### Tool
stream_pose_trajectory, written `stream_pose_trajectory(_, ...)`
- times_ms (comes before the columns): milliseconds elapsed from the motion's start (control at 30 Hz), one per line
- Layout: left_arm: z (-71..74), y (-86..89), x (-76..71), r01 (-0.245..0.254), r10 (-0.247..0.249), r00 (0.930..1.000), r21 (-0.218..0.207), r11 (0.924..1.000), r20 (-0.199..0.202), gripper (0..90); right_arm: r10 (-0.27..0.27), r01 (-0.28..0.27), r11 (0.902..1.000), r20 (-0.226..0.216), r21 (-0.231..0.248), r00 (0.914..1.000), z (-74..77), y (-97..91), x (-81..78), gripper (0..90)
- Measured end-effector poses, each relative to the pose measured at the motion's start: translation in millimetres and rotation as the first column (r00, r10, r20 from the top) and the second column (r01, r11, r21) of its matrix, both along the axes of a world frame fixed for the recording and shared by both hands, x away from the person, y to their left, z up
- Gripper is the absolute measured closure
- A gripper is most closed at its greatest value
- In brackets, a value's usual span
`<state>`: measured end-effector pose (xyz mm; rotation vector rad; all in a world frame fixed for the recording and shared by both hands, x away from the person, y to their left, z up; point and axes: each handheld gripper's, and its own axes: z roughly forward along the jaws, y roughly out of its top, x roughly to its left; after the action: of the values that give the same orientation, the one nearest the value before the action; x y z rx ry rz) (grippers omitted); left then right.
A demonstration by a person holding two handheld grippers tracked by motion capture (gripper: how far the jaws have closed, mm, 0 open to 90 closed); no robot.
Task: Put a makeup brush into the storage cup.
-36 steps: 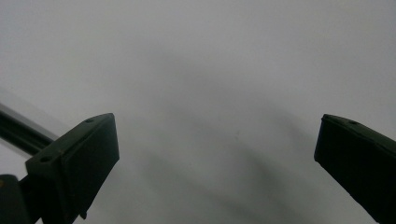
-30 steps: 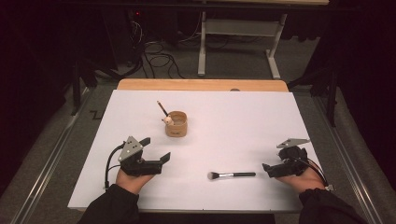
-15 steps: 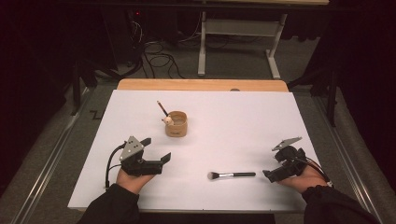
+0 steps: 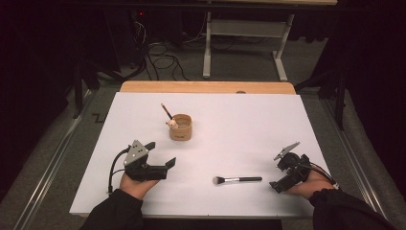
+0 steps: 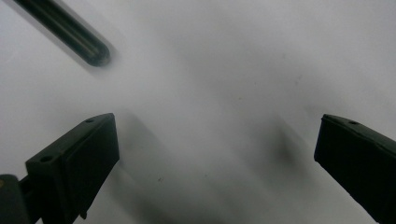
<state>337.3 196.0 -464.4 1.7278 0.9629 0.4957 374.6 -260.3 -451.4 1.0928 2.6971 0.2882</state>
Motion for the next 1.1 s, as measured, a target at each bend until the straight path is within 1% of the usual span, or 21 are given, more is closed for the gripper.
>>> stream_pose_trajectory(200,-0.3,-0.7,0.0,0.003,-0.003,1.0,0.005,1.0,0.0,5.4,0.037,-0.037,0.9991,-0.029,-0.022,0.9989,1.7,3.5,0.2,1.6)
stream_pose_trajectory(333,0.0,-0.9,-0.1,0.004,-0.004,1.0,0.006,1.0,0.001,5.4,0.048,-0.05,0.9983,-0.049,-0.03,0.9976,4.6,8.5,-0.2,3.5)
stream_pose_trajectory(367,0.1,-0.9,-0.1,0.004,-0.004,1.0,0.006,1.0,0.002,5.4,0.044,-0.046,0.9985,-0.053,-0.03,0.9976,5.9,10.3,-0.7,3.9)
stream_pose_trajectory(467,0.2,-1.0,-0.3,0.006,-0.006,1.0,0.008,1.0,0.002,5.4,0.067,-0.068,0.9973,-0.052,-0.029,0.9964,9.2,16.0,-1.2,6.2)
stream_pose_trajectory(500,0.2,-1.0,-0.4,0.006,-0.006,1.0,0.008,0.9999,0.002,5.4,0.064,-0.066,0.9974,-0.055,-0.03,0.9964,10.1,18.7,-2.1,6.9)
stream_pose_trajectory(533,0.2,-1.2,-0.6,0.005,-0.005,1.0,0.007,1.0,0.003,5.4,0.076,-0.078,0.9962,-0.052,-0.038,0.9957,10.9,21.0,-2.3,7.5)
stream_pose_trajectory(667,0.5,-0.7,-0.8,0.005,-0.005,1.0,0.009,1.0,0.006,5.3,0.096,-0.098,0.9946,-0.067,-0.034,0.9932,14.5,31.1,-2.6,11.3)
stream_pose_trajectory(733,0.0,-0.9,-0.5,0.008,-0.008,1.0,0.015,0.9999,0.003,5.3,0.106,-0.108,0.9935,-0.065,-0.035,0.9922,16.0,35.8,-2.5,11.8)
stream_pose_trajectory(833,-0.3,-1.9,-0.4,0.009,-0.009,1.0,0.013,0.9999,0.002,5.2,0.126,-0.128,0.991,-0.062,-0.038,0.9901,18.4,42.2,-0.6,12.9)
stream_pose_trajectory(933,-0.1,-1.6,-0.5,0.009,-0.009,0.9999,0.014,0.9999,0.005,5.2,0.138,-0.141,0.9893,-0.058,-0.039,0.9887,19.5,49.7,-0.1,14.4)
stream_pose_trajectory(1033,0.0,-1.2,-0.3,0.009,-0.009,1.0,0.015,0.9999,0.005,5.2,0.167,-0.17,0.9847,-0.058,-0.038,0.9842,19.1,56.4,1.3,15.1)
stream_pose_trajectory(1100,0.0,-1.5,-0.5,0.008,-0.008,1.0,0.012,0.9999,0.006,5.2,0.174,-0.176,0.9836,-0.061,-0.039,0.9829,18.3,61.2,1.4,15.8)
